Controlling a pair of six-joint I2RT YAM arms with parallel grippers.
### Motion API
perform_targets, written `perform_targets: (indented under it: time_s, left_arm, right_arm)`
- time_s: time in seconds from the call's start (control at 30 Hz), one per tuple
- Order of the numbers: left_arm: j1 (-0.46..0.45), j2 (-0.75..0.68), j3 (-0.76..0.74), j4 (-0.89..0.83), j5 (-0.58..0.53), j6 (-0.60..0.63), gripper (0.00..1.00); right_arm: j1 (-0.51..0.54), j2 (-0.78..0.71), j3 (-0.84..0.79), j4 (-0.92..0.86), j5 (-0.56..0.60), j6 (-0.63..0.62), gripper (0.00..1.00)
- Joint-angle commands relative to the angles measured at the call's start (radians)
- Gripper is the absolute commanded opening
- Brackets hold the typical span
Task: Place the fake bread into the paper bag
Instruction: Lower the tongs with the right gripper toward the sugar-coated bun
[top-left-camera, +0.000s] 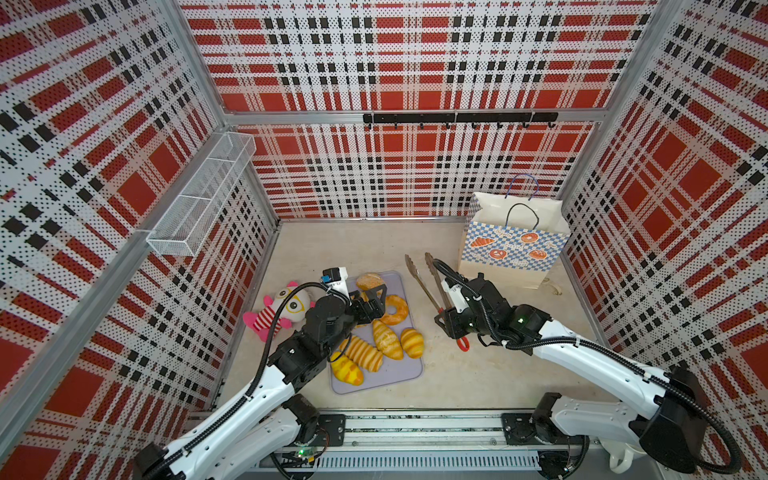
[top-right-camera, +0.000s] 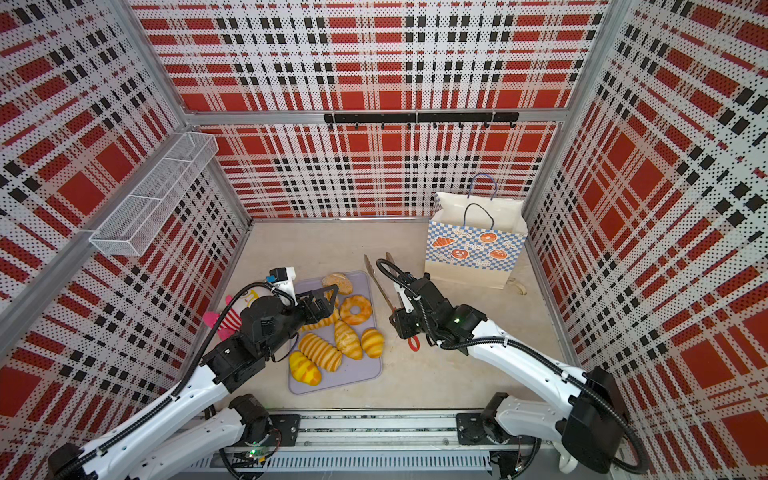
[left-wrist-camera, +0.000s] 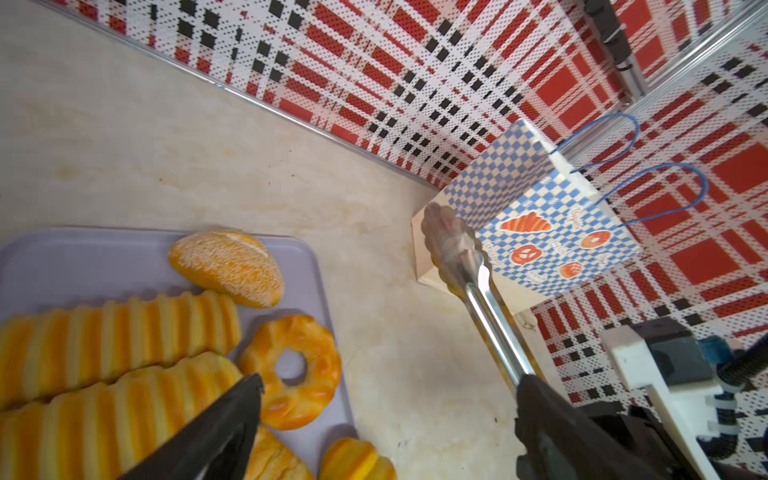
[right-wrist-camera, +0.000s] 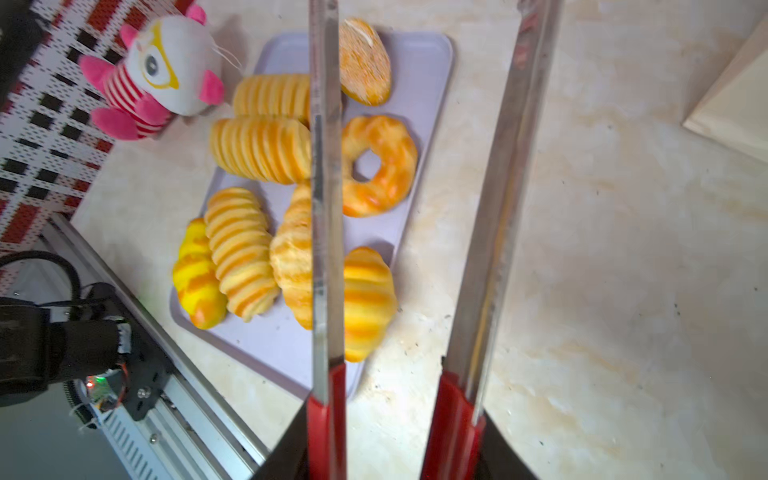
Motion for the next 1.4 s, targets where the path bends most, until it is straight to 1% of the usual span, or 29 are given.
perform_targets:
  time_s: [0.0, 0.07, 0.13, 0.37, 0.47, 0.6, 0.7, 0.8, 0.87, 0.97, 1.37]
  left_arm:
    - [0.005, -0.027, -0.018, -0.02, -0.035, -0.012, 0.98]
    - [0.006, -0.04, -0.041, -0.026, -0.066, -0.069, 0.98]
    - [0.009, -0.043, -0.039, -0.066, -0.103, -0.121, 0.98]
    - [0.014, -0.009, -0.009, -0.131, -0.102, -0.174, 0.98]
    - [0.038, 0.024, 0.026, -0.182, -0.056, -0.14, 0.98]
    - [0.076, 0.035, 0.047, -0.201, 0.067, -0.06, 0.98]
    - [0.162, 0.033, 0.031, -0.218, 0.182, -0.02, 0.98]
    - [0.227, -0.023, -0.047, -0.152, 0.243, -0.044, 0.98]
    - [0.245, -0.059, -0.077, -0.116, 0.241, -0.058, 0.99]
    - [0.261, -0.084, -0.087, -0.113, 0.225, -0.064, 0.99]
    - [0.275, -0.05, -0.084, -0.114, 0.228, -0.058, 0.98]
  right_arm:
    - [-0.036, -0.015, 0.014, -0.019, -0.059, -0.076, 0.43]
    - [-0.05, 0.016, 0.032, -0.035, -0.056, -0.107, 0.43]
    - [-0.057, 0.049, 0.057, -0.04, -0.048, -0.134, 0.44]
    - [-0.07, 0.2, 0.18, -0.052, -0.073, -0.215, 0.44]
    - [-0.071, 0.27, 0.236, -0.063, -0.088, -0.252, 0.43]
    - [-0.071, 0.355, 0.306, -0.095, -0.107, -0.301, 0.43]
    - [-0.072, 0.396, 0.342, -0.105, -0.146, -0.333, 0.43]
    - [-0.073, 0.422, 0.364, -0.1, -0.184, -0.367, 0.43]
    - [-0.073, 0.449, 0.39, -0.113, -0.189, -0.378, 0.42]
    - [-0.074, 0.485, 0.422, -0.121, -0.202, -0.387, 0.42]
    - [-0.074, 0.611, 0.547, -0.158, -0.219, -0.415, 0.42]
